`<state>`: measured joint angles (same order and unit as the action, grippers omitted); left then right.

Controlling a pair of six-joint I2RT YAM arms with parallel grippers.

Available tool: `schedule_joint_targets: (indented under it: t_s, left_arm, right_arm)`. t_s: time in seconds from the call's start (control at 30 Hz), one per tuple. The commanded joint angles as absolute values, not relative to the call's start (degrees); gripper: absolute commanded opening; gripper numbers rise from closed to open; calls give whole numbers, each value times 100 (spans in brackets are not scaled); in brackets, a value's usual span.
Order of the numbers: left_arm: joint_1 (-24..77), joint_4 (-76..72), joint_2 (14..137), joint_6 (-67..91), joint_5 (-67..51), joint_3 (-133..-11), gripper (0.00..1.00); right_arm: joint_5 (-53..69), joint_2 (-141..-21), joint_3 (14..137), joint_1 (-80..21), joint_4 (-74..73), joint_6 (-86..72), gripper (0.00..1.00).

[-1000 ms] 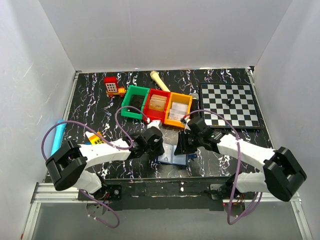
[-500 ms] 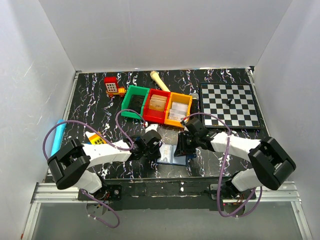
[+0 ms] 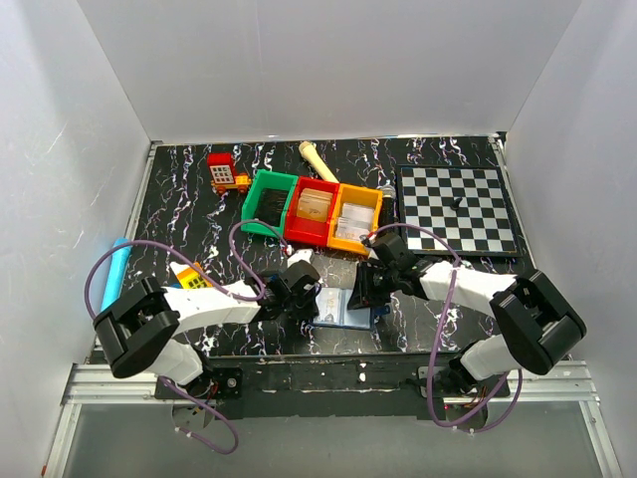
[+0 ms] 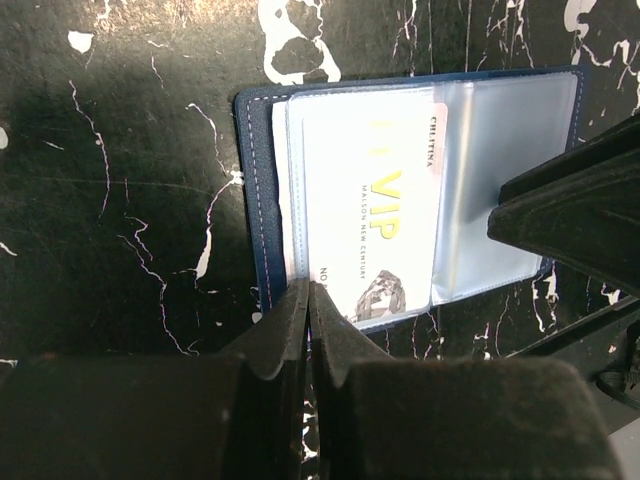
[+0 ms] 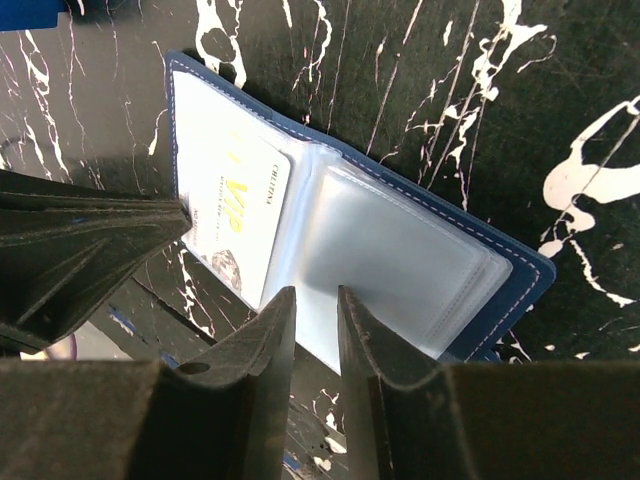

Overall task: Take the credit cards out of the card holder
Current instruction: Remove the credit card from the card holder.

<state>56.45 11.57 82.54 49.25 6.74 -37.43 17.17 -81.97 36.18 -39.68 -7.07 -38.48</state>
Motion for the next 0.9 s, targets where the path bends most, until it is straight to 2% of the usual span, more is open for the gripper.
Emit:
schedule_joint_targets:
  t_s: [0.0, 0.3, 0.47, 0.6, 0.87]
  left_arm:
    - [5625, 1265, 7779, 4904, 703, -3761, 0]
    - [5616, 1125, 7145, 4650, 765, -3911, 8]
    - [5502, 1046, 7453, 4632, 703, -3903, 0]
    - [5353, 879, 7524, 4676, 633, -3736, 0]
    - [5256, 686, 7822, 4597, 528, -3718, 0]
  right_arm:
    - [1477, -7990, 3647, -3929, -949, -3595, 34]
    - [1626, -7339, 3823, -3946, -1055, -3630, 43]
    - [1898, -7313, 3788, -3938, -599, -3753, 46]
    - [2109, -7409, 3727, -3938, -203, -3955, 54]
    - [2259, -7971, 3727, -3946, 254, -4192, 54]
